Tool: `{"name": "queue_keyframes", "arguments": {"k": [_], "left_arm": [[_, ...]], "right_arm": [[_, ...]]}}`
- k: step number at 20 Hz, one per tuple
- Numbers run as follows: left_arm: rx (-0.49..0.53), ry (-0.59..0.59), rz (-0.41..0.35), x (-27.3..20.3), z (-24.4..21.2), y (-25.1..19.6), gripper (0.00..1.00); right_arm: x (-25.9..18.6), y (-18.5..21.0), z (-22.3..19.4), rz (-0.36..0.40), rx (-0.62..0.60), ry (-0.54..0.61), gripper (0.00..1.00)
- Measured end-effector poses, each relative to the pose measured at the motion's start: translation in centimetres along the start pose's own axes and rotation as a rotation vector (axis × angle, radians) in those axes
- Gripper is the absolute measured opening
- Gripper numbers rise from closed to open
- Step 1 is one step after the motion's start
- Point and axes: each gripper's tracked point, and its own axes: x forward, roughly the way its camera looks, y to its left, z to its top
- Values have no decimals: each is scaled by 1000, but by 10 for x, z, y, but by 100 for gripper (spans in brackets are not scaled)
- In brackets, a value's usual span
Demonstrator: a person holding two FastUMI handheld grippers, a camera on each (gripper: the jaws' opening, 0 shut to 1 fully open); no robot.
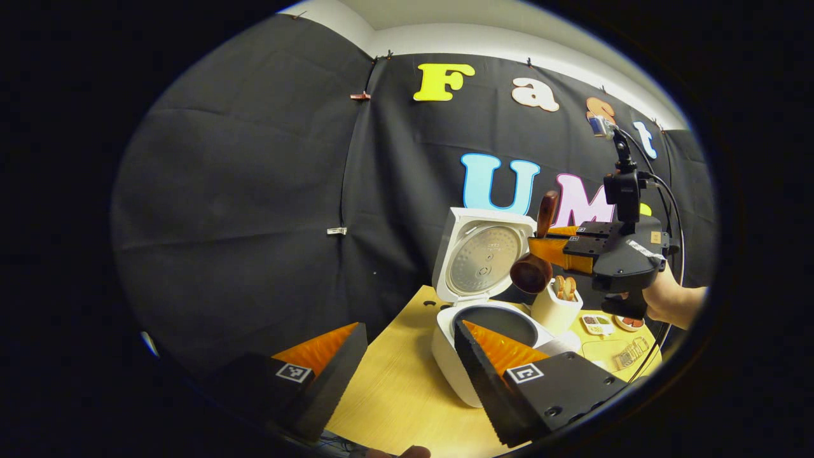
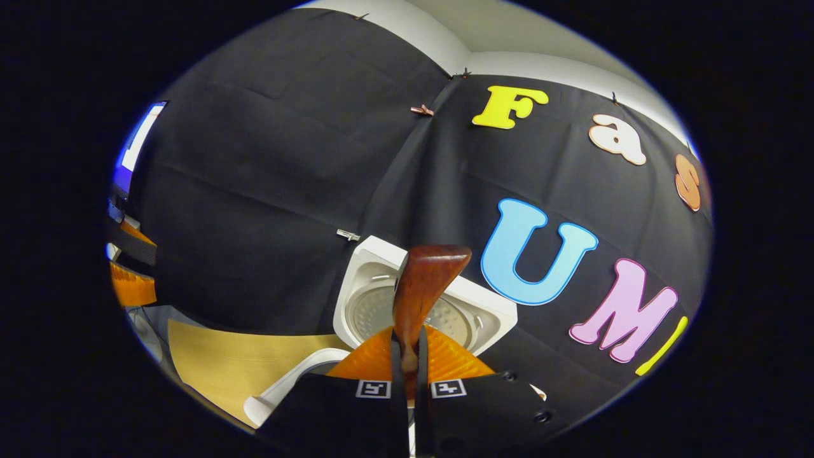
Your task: Close the left gripper, press the button to open the rice cooker; take a wooden spoon from the chopstick holder with the right hand, scoop a spoonful of rice and pour it into the rice cooker, then put the wooden spoon back into the chopstick holder.
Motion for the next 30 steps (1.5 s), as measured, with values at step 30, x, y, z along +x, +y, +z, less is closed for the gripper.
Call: {"name": "queue_keyframes", "arguments": {"k": [30], "left_arm": [[79,-72,-94,-37,24,-99,95]], "right_arm": [[-246,-214,-71,-403,889,-102,8]]}}
